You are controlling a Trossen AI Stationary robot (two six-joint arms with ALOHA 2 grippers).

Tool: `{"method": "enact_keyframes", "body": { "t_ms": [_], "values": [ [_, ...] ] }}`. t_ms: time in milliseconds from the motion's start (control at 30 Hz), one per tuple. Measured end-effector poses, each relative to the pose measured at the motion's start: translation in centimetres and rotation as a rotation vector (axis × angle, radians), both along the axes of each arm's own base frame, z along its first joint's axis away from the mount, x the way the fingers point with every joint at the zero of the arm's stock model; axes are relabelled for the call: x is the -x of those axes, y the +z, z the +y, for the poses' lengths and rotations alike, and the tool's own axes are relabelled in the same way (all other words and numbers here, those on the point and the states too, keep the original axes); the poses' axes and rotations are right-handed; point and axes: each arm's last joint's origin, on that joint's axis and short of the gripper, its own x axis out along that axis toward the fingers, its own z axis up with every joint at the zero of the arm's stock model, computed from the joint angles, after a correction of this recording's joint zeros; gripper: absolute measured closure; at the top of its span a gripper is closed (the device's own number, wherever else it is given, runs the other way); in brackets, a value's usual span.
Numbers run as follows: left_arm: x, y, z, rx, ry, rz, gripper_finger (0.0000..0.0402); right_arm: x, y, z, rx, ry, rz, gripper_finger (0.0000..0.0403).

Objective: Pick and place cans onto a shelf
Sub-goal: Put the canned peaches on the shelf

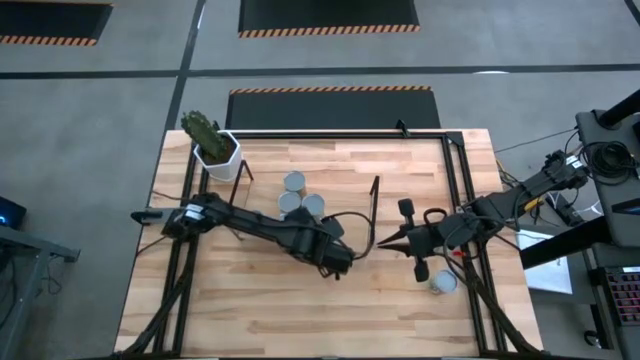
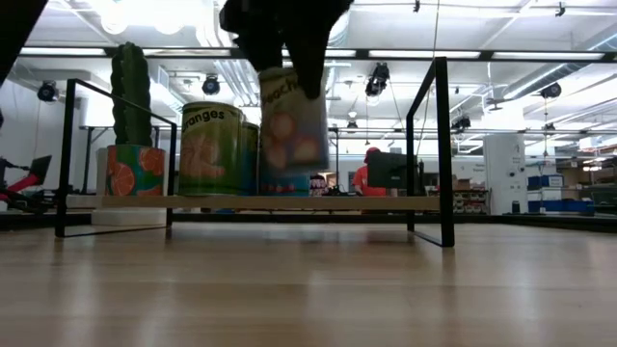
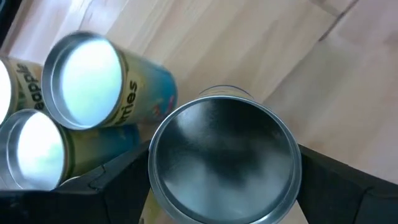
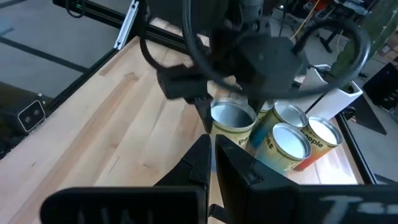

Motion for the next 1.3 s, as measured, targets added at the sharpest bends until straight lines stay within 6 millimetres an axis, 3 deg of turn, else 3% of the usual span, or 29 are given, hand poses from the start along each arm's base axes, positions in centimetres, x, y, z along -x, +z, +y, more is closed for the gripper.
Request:
{"method": "enact_keyframes", "body": {
  "t_ms": [300, 800, 1033, 1167, 1300],
  "values": [
    [-0.6, -0.5, 1.5, 0.021, 0.038, -0.009, 0.0088, 0.0, 0.0, 0.0, 0.000, 0.000, -0.001, 0.0390],
    [-0.7, -1.4, 1.8, 0.033, 0.021, 0.016, 0.0061, 0.0, 0.0, 0.0, 0.001, 0.000, 0.001, 0.0390],
    [-1.1, 0.8, 1.8, -0.036, -0.031, -0.055, 0.0060, 0.0, 0.0, 0.0, 0.000, 0.000, 0.001, 0.0390],
    [-0.9, 2.6, 0.5, -0.096, -0.142, -0.085, 0.0065, 0.0, 0.0, 0.0, -0.023, -0.009, 0.004, 0.0390],
    [0.6, 4.0, -3.7, -0.369, -0.346, -0.096, 0.0075, -0.1, -0.1, 0.0, -0.047, -0.019, 0.009, 0.0390]
  ]
}}
